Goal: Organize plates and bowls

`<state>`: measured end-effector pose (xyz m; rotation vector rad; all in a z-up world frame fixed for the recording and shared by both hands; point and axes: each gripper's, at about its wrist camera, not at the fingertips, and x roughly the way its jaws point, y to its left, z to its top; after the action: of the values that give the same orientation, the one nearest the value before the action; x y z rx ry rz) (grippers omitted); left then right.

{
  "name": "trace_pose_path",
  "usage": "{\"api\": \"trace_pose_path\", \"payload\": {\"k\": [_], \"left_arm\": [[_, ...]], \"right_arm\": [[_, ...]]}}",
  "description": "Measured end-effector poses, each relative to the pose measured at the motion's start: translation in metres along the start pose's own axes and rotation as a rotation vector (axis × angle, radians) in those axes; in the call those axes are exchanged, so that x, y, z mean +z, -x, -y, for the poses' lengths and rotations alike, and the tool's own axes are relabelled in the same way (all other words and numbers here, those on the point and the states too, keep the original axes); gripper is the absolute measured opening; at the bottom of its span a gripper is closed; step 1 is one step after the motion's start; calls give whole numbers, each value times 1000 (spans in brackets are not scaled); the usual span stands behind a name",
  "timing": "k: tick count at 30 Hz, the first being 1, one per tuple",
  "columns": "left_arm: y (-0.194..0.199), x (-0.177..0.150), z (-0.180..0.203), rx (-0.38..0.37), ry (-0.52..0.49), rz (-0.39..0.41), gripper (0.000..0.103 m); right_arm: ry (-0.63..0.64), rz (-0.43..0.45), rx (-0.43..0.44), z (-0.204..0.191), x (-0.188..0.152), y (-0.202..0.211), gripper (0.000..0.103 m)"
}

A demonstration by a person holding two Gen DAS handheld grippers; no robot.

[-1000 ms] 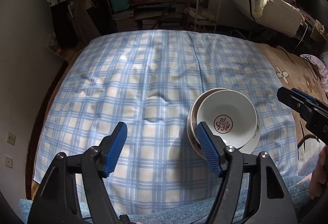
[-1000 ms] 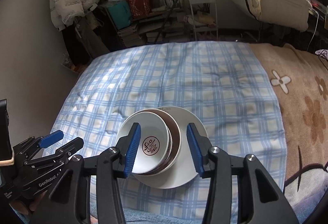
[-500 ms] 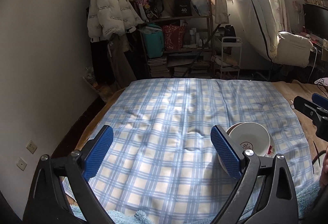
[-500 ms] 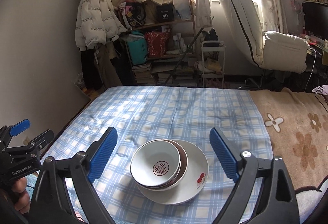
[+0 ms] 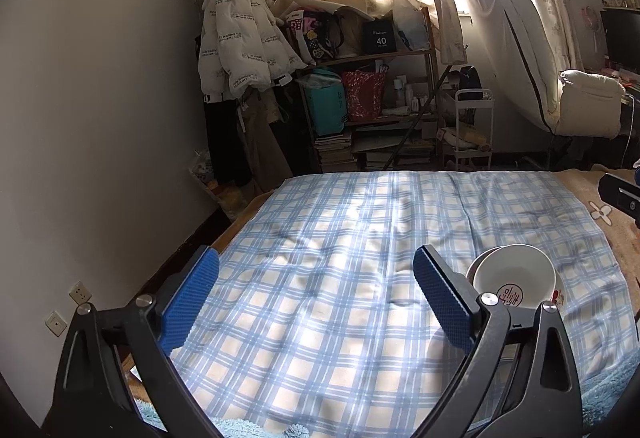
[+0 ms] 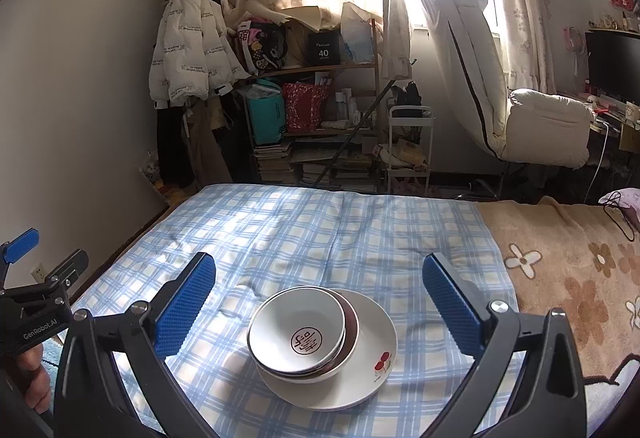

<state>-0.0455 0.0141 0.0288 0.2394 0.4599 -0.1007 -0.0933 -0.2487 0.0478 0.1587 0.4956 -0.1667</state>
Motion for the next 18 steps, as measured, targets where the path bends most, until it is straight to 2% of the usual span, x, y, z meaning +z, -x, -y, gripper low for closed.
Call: {"api": "trace_pose_path", "payload": {"k": [18], "left_arm": [[-6, -6, -4, 24, 11, -18, 97]], "right_arm": [[10, -21, -2, -6, -1, -5, 103]]}}
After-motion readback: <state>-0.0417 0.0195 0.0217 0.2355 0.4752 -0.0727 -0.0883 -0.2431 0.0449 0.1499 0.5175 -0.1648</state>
